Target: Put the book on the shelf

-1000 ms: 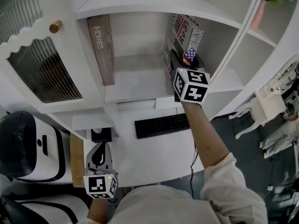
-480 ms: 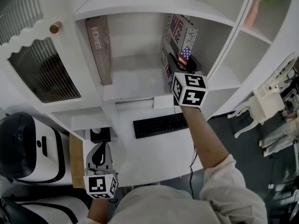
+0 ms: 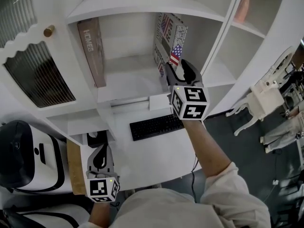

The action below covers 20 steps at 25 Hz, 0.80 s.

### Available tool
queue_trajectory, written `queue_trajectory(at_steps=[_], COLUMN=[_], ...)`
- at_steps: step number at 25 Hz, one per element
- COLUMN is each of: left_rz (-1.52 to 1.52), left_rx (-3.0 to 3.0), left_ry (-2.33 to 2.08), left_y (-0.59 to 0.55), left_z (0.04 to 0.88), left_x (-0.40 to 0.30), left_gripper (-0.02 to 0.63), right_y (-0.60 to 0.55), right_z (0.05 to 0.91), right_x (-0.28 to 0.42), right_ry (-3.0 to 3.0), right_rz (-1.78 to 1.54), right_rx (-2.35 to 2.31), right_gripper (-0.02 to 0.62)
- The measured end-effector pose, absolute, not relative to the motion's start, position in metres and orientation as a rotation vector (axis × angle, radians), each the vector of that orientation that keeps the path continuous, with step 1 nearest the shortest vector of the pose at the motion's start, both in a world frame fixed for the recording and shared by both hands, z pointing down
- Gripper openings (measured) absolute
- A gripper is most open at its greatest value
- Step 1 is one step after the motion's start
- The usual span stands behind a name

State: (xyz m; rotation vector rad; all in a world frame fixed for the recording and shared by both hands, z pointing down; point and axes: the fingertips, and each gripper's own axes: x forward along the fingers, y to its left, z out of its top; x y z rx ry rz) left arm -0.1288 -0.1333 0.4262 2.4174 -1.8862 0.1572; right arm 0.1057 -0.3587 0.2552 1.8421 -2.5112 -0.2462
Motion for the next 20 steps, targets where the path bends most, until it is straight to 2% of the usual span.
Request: queue_trajectory(at_steps=[8, 20], left_rz=[0.147, 0.143], left_rx=[2.468, 2.538], left_ry=[-1.837, -1.770], left_y=[-0.134, -0.136], left_z=[0.423, 0.417], left_x=[-0.118, -0.103], left_gripper=[0.003, 0.003], right_y=[-0.313, -0.252], right_z=[0.263, 0.288], right_x=[0.113, 0.137], right_ry=[-2.535, -2.501], right_rz=[-0.264, -0.264], right_rx=[1.817, 1.840], right_gripper=[0.212, 0.134])
